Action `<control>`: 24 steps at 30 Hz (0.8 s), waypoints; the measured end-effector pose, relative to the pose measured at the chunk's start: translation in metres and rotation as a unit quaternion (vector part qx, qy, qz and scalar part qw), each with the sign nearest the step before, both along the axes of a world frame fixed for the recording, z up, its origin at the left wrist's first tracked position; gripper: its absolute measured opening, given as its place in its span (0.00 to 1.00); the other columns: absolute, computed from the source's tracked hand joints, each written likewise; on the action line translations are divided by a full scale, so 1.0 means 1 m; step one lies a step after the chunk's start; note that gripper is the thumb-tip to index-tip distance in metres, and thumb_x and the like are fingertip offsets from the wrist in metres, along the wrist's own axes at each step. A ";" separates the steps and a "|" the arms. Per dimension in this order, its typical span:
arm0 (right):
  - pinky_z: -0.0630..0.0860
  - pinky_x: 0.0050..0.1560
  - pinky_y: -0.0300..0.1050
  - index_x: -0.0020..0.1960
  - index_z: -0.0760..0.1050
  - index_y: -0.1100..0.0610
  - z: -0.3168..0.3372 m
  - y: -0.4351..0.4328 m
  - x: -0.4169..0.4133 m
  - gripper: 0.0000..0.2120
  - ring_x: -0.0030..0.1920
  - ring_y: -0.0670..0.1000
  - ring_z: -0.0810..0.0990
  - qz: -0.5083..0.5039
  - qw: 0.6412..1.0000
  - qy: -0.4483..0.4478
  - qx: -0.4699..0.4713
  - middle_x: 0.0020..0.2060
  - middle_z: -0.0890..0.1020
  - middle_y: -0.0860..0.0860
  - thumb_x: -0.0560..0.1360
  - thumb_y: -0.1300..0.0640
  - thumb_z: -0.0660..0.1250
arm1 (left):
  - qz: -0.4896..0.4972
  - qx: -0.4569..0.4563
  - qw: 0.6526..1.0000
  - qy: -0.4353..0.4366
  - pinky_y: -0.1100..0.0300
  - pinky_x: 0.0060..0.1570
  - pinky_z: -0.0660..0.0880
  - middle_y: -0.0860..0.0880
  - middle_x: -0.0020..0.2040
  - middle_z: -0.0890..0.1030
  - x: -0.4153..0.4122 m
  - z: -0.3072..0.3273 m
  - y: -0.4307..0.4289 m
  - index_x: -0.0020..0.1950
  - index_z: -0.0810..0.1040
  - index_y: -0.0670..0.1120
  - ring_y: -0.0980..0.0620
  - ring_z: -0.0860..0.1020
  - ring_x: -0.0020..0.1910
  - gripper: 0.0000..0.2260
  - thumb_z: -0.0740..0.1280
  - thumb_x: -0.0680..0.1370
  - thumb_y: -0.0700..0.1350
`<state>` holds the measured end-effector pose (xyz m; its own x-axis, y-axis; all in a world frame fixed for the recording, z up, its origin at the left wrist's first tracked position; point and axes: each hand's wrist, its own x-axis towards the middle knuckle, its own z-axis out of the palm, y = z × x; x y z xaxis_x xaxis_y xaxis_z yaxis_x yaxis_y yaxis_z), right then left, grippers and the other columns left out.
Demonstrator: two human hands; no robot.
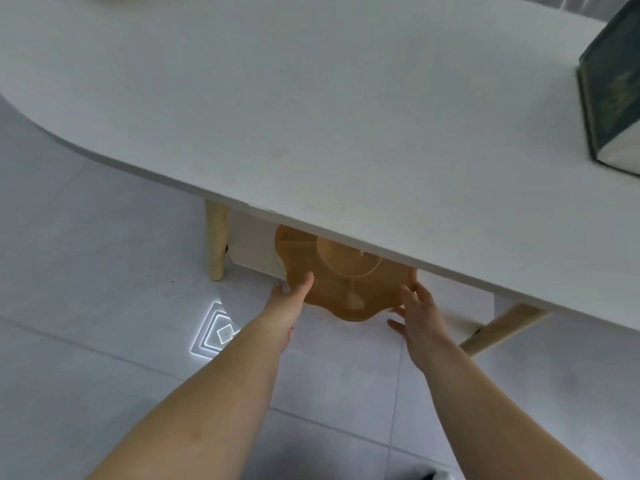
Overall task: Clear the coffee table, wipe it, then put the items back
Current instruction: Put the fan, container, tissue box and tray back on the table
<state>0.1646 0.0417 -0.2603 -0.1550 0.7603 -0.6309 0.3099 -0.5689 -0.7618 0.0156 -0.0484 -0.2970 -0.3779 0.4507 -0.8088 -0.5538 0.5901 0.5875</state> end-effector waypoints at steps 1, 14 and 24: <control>0.69 0.52 0.49 0.63 0.65 0.56 -0.003 -0.001 0.000 0.13 0.51 0.53 0.71 -0.006 1.000 -0.002 0.002 0.52 0.72 0.53 0.80 0.57 0.53 | 0.014 0.016 1.000 -0.013 0.52 0.61 0.66 0.43 0.68 0.69 0.001 -0.003 0.000 0.69 0.62 0.47 0.40 0.66 0.68 0.29 0.62 0.72 0.59; 0.80 0.36 0.50 0.68 0.62 0.55 0.056 -0.039 0.024 0.22 0.38 0.50 0.75 0.012 0.995 0.053 -0.081 0.41 0.73 0.50 0.77 0.50 0.60 | 0.091 0.073 0.991 -0.070 0.57 0.45 0.75 0.47 0.43 0.81 0.031 0.071 -0.064 0.43 0.76 0.45 0.50 0.79 0.44 0.09 0.67 0.72 0.51; 0.83 0.32 0.45 0.67 0.64 0.59 0.172 -0.134 0.072 0.27 0.53 0.57 0.79 0.104 0.991 0.045 -0.076 0.58 0.75 0.57 0.73 0.48 0.65 | 0.055 0.089 0.994 -0.037 0.57 0.36 0.75 0.45 0.44 0.81 0.058 0.190 -0.176 0.42 0.76 0.46 0.47 0.79 0.43 0.09 0.68 0.71 0.52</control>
